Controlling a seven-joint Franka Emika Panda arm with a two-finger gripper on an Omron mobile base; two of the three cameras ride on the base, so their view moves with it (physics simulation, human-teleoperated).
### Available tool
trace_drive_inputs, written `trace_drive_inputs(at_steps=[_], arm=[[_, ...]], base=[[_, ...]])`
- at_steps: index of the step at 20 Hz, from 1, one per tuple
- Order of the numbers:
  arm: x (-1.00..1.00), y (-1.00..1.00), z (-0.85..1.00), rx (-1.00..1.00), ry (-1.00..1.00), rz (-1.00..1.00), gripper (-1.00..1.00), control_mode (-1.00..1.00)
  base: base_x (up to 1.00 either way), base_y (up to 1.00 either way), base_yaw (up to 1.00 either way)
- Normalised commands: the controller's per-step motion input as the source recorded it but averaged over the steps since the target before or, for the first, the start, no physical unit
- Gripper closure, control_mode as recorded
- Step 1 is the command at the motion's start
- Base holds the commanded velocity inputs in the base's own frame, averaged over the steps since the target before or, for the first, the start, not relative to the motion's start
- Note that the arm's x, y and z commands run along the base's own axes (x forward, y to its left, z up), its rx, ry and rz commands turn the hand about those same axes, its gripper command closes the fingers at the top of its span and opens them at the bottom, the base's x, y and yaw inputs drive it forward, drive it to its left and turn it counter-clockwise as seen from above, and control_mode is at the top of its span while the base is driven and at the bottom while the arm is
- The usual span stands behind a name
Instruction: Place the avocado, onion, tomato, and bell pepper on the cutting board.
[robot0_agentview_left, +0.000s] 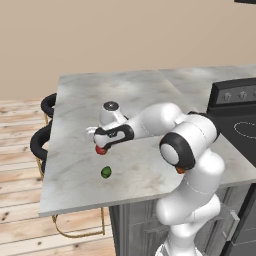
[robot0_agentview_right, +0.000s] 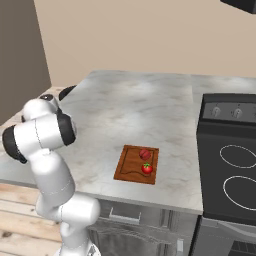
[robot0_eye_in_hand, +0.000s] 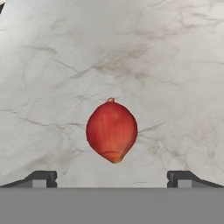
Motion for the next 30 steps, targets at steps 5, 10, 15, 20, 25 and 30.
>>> trace_drive_inputs(at_steps=[5,10,15,20,25,30], arm=[[0.13,0.02,-0.19,0.00,0.00,-0.02,-1.00,-1.00],[0.12,0.00,-0.20,0.00,0.00,-0.02,-1.00,-1.00],[0.06,0.01,-0.22,0.00,0.00,-0.03,-1.00,-1.00],[0.07,0.02,-0.22,0.00,0.00,-0.03,-1.00,-1.00],[0.10,0.07,-0.20,-0.01,0.00,-0.03,-1.00,-1.00],[0.17,0.13,-0.21,-0.01,0.00,-0.03,-1.00,-1.00]], base=[[0.00,0.00,0.00],[0.00,0.00,0.00],[0.00,0.00,0.00],[0.00,0.00,0.00],[0.00,0.00,0.00],[0.00,0.00,0.00]])
